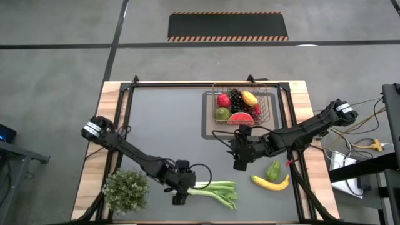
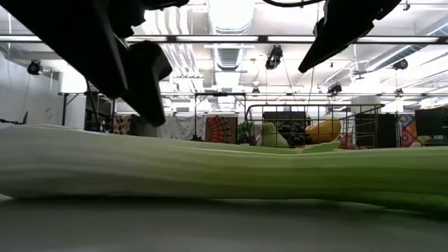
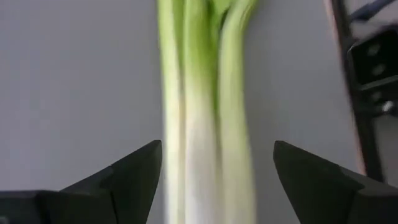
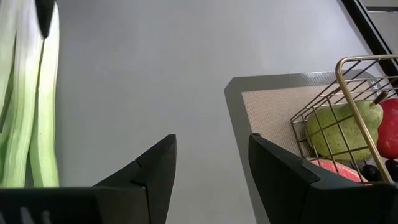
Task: Build produce basket
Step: Put the celery into the wire basket
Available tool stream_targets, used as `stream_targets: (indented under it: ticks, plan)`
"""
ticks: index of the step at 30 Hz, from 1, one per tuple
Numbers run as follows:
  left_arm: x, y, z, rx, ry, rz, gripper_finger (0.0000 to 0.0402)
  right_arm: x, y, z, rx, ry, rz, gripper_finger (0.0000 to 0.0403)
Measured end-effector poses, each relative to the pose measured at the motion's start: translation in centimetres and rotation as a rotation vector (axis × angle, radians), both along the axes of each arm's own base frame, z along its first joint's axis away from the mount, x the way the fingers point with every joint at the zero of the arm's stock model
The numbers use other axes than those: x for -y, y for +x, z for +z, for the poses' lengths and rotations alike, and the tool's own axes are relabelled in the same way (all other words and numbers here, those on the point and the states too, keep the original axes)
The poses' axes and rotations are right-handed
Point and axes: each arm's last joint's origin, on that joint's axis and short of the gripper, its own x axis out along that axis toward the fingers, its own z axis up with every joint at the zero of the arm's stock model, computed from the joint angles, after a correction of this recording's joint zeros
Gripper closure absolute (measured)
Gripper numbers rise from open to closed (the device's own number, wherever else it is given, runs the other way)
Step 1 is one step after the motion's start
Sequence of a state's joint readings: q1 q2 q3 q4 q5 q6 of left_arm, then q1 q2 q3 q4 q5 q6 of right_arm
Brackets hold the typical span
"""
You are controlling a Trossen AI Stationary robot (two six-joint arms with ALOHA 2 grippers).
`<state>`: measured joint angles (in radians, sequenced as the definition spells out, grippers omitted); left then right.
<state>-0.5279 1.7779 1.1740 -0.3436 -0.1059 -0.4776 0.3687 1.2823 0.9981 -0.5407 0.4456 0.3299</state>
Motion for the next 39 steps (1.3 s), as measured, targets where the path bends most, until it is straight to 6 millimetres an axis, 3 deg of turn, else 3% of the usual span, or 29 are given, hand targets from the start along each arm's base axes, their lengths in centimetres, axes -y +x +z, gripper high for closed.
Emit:
stream_targets:
  ticks: [10, 16, 20, 26, 32, 39]
  plan:
    - [0.7, 0.3, -2.3, -0.063, -0.016, 0.005, 0.0112, 0.0, 0.0, 0.0, -0.001, 0.001, 0.001, 0.0216]
    - [0.6, 0.3, -2.6, -0.061, 0.004, -0.007, 0.0121, 0.0, 0.0, 0.0, 0.0, 0.002, -0.001, 0.0216]
    - [0.3, 0.1, -3.1, -0.076, 0.019, -0.002, 0.0156, 0.0, 0.0, 0.0, 0.0, 0.002, -0.001, 0.0216]
    - [-0.8, -0.1, -3.1, -0.076, 0.045, -0.023, 0.0245, 0.0, 0.0, 0.0, -0.003, -0.01, 0.012, 0.0216]
    - [-2.5, -0.9, -1.4, 0.017, 0.174, -0.049, 0.0337, 0.0, 0.2, 0.2, 0.003, -0.098, 0.087, 0.0216]
    - [-5.6, -1.5, 1.9, 0.176, 0.344, -0.056, 0.0355, 0.1, -0.1, 2.6, 0.132, -0.202, 0.216, 0.0216]
